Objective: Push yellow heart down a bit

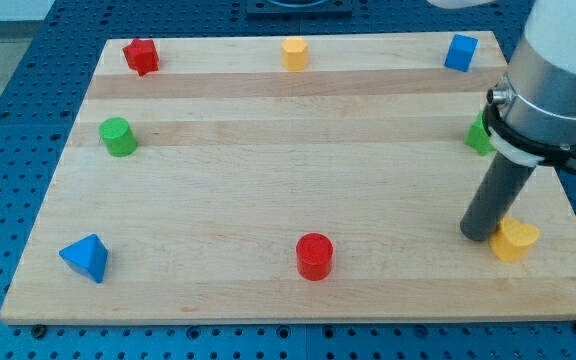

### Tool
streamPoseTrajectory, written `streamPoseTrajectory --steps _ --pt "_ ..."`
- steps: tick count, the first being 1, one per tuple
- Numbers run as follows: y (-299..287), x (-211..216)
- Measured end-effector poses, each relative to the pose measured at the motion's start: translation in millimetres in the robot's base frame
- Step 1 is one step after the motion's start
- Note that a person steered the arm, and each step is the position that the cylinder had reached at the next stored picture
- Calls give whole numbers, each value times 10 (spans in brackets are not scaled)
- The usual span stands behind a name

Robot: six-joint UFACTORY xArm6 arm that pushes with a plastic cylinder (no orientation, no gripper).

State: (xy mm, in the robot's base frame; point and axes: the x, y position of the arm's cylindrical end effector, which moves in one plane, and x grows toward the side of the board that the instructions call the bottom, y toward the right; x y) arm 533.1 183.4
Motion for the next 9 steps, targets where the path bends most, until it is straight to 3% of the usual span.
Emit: streamPoseTrajectory --steps 3,9 --pt "407 -204" --pt "406 -39"
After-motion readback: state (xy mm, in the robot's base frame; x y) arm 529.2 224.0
